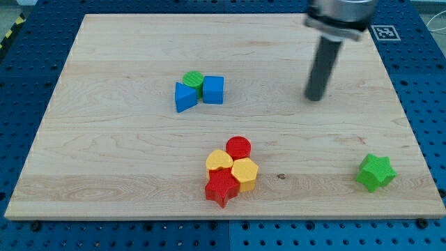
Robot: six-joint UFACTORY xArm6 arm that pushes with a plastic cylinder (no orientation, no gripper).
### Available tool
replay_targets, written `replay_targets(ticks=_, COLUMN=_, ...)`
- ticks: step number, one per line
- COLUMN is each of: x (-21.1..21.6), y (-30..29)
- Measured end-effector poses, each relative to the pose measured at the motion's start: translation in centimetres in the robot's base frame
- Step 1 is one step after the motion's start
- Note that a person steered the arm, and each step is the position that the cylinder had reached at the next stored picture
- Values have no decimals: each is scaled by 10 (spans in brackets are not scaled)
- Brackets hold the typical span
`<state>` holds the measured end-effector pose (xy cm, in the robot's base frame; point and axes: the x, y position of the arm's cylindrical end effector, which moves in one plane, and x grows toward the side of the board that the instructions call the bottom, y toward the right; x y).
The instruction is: Move the green star towards the center right
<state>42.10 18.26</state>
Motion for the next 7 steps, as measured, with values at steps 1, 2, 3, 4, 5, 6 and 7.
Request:
replay_targets(ticks=1, x=29, y=100)
replay_targets(ticks=2, x=87, y=161)
replay_targets(ticks=3, x=89, y=163)
replay_targets(ticks=4, x=131, y=162)
replay_targets(ticks=5, x=168, y=160)
replay_targets(ticks=6, x=171, y=125)
replay_targets(ticks=7, x=173, y=83)
